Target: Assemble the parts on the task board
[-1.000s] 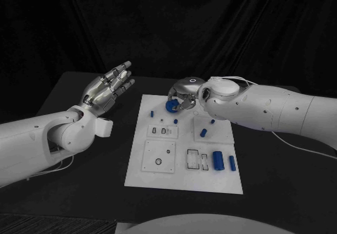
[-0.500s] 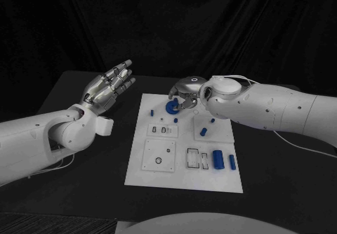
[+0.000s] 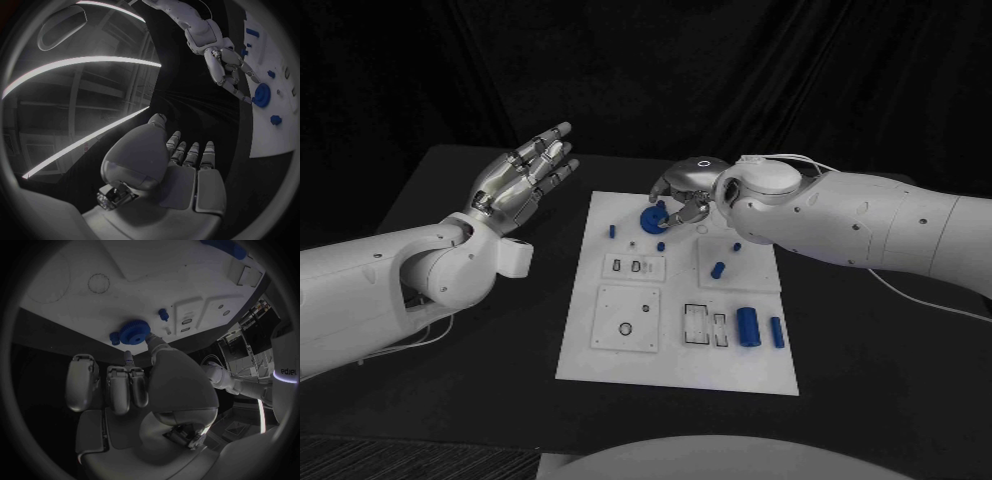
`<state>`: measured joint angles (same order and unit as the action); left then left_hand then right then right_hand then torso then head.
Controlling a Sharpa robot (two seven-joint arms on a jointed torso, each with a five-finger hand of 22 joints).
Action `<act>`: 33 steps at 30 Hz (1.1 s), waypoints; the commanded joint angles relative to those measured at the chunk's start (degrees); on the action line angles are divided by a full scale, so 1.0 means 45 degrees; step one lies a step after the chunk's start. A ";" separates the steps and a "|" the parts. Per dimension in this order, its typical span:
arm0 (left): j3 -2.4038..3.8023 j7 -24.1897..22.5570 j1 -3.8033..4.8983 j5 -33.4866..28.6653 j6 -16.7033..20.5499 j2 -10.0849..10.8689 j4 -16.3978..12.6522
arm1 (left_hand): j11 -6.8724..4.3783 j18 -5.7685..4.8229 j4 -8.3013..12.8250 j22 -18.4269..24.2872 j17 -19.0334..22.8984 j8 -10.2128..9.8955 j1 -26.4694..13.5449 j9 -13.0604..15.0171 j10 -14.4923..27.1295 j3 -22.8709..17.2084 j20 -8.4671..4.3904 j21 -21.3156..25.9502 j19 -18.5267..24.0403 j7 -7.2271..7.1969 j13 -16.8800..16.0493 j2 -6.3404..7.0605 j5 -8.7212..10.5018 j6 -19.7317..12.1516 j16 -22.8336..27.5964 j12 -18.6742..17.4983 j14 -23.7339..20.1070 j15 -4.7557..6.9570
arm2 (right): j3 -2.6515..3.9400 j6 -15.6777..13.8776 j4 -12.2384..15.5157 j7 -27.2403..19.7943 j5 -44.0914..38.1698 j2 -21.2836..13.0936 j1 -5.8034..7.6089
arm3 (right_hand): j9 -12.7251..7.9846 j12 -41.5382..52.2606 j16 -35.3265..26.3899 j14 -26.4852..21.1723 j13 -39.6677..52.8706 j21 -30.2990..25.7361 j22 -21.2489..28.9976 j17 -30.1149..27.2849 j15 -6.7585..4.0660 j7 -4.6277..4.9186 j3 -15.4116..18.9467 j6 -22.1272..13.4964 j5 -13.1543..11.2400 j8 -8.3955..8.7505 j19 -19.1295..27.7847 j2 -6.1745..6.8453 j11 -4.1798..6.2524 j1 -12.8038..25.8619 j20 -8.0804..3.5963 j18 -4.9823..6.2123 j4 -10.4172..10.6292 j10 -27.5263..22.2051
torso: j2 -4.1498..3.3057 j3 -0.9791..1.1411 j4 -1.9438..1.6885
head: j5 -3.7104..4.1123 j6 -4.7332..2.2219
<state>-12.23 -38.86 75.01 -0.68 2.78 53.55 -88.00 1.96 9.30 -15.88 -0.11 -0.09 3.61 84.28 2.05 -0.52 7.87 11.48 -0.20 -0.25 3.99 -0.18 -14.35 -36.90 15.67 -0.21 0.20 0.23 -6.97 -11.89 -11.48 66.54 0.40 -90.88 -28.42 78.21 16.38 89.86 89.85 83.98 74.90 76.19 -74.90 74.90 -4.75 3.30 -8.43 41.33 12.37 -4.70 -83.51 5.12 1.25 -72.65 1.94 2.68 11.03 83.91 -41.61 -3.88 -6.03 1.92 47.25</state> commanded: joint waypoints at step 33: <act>0.0011 -0.0482 0.0018 0.0019 -0.0331 -0.0030 0.0036 | 0.0135 -0.0165 0.0032 -0.0003 0.0014 -0.0025 0.0182 0.0007 0.0015 -0.0117 0.0091 0.0014 0.0024 0.0089 0.0007 -0.0012 -0.0073 -0.0016 0.0033 -0.0013 -0.0043 -0.0083 | 0.0005 0.0610 -0.0061 0.0364 -0.0017 -0.0416 -0.0213 | -0.0366 0.0032 0.0033 0.1338 0.3355 -0.0078 -0.2401 0.3355 0.0083 0.0180 0.0244 0.2242 0.0106 -0.0669 -0.0049 -0.0251 -0.0060 0.0387 0.0015 0.0107 0.0127 0.1353 | 0.0006 -0.0016 -0.0001 | -0.0058 0.0083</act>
<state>-12.23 -38.86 75.01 -0.67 2.04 53.44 -87.77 2.29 9.30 -15.71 -0.11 -0.12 3.61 84.48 2.05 -0.44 7.71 11.47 -0.20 -0.25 3.99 -0.17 -14.55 -36.89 15.67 -0.21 0.20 0.23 -6.97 -11.89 -8.16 66.10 0.86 -90.85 -30.09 77.41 14.55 89.86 89.85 83.98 74.94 75.65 -74.93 74.93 -4.75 4.08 -7.57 50.85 13.19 -7.41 -83.73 3.84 1.34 -71.38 1.74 2.68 11.56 84.01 -41.59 -3.96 -6.09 1.79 47.58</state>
